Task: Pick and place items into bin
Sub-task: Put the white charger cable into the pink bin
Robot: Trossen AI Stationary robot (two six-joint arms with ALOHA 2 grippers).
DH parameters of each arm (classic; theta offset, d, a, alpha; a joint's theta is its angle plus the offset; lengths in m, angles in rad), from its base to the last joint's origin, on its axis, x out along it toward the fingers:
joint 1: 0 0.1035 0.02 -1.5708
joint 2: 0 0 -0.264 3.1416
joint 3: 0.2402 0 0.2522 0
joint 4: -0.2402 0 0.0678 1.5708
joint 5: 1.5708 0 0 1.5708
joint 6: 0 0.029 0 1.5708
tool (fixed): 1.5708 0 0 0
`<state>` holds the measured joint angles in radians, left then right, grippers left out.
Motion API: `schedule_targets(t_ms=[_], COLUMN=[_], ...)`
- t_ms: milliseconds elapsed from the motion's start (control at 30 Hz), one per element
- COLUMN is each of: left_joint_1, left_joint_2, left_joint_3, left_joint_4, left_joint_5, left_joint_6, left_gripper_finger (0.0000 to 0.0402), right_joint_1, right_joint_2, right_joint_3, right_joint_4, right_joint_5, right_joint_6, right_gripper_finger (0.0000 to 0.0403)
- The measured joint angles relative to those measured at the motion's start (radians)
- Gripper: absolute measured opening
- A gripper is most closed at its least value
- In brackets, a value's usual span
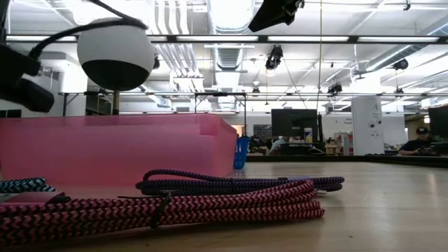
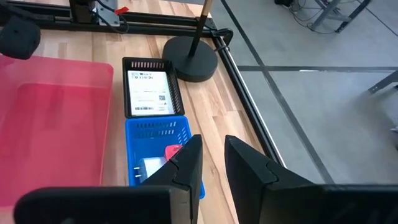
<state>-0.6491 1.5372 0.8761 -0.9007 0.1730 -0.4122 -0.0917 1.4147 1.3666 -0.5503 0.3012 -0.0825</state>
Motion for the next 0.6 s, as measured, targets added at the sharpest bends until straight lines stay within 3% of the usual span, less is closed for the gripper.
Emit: schedule_targets(t_ms=[233, 400, 600], left_joint_1=[0.001, 0.001, 0.026], left_joint_2=[-0.044, -0.098, -0.165], left_joint_3=[0.096, 0.205, 0.262], left_joint_4=[-0.036, -0.203, -0.236], left_joint_5=[0.004, -0.001, -0.174], left_joint_6=[0.000, 0.007, -0.001], left_gripper_finger=[0.0015, 0.0016, 0.0017], right_joint_1=[0.000, 0.000, 0.000], right_joint_2=[0.000, 0.000, 0.000], right_joint_3=[0.000, 0.000, 0.000], right_joint_4=[0.000, 0.001, 0.003], right_joint_5=[0.001, 0.001, 0.000], right_joint_6=[0.001, 0.001, 0.003], right_gripper_finger=[0.0056, 0.0056, 0.0056])
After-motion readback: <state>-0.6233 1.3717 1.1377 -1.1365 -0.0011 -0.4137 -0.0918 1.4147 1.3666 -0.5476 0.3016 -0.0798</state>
